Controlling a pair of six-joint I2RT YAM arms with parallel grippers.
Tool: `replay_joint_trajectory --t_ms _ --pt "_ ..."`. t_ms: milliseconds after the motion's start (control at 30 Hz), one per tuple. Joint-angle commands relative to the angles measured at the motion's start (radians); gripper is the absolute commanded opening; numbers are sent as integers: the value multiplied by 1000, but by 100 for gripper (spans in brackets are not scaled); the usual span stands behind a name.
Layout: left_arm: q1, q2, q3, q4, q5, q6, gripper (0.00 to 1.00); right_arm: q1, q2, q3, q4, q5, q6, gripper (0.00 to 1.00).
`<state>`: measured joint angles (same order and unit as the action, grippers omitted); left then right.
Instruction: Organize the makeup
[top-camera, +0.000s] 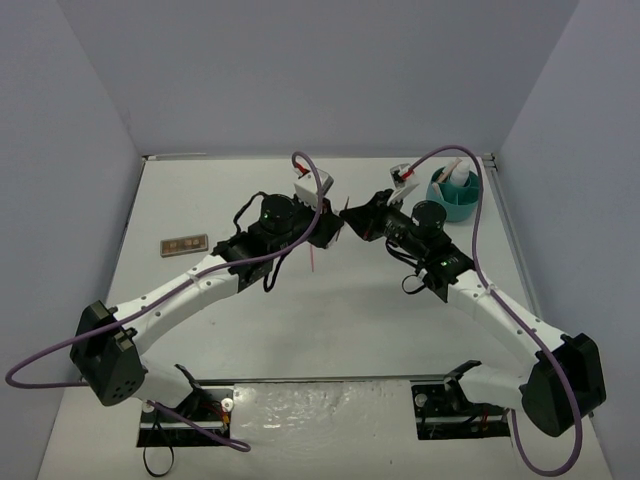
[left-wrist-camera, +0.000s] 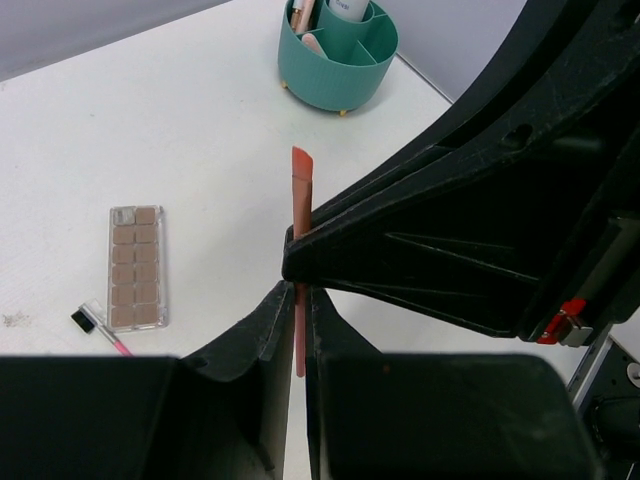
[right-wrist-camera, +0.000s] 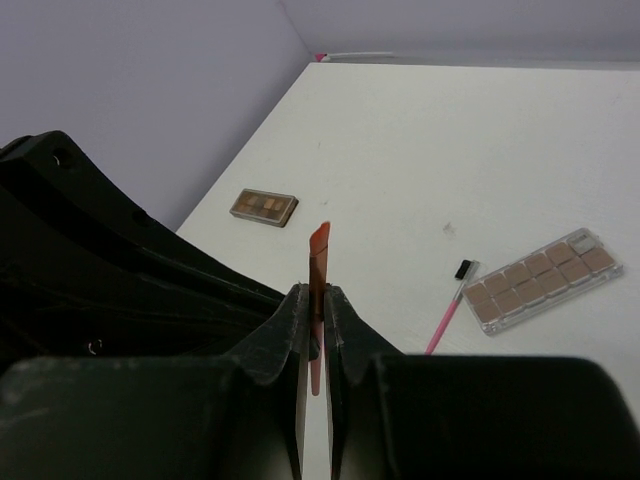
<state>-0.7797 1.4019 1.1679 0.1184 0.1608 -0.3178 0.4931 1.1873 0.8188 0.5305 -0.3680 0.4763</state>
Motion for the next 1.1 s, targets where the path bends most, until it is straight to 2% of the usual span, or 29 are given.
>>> replay_joint_trajectory --t_ms 0,167,300,333,433,633,767,833,933,1067 --pt "-7 -15 45 60 21 -7 19 1 -33 15 21 87 -71 0" --pt "-1 -36 52 -26 -51 -24 66 -9 -83 55 -97 245 -190 0" --pt "27 -71 69 -173 -148 -57 90 -38 -116 86 -163 440 -284 0" --pt "37 -87 77 -232 -159 -65 93 -50 -119 90 -169 476 -318 0" --pt "89 -121 103 -375 -217 -105 97 -120 -119 103 -171 558 -365 0" --pt "290 -194 150 -662 -207 -155 97 -302 -60 131 -65 679 -422 0" --pt "414 -232 146 -798 -197 -92 97 -458 32 157 44 629 -409 0" --pt "451 -244 111 -789 -208 -79 97 -546 93 183 85 608 -404 0" --pt "477 -260 30 -727 -234 -82 97 -606 214 241 130 585 -405 0" --pt "501 -259 -28 -669 -184 -74 97 -671 356 328 211 504 -409 0"
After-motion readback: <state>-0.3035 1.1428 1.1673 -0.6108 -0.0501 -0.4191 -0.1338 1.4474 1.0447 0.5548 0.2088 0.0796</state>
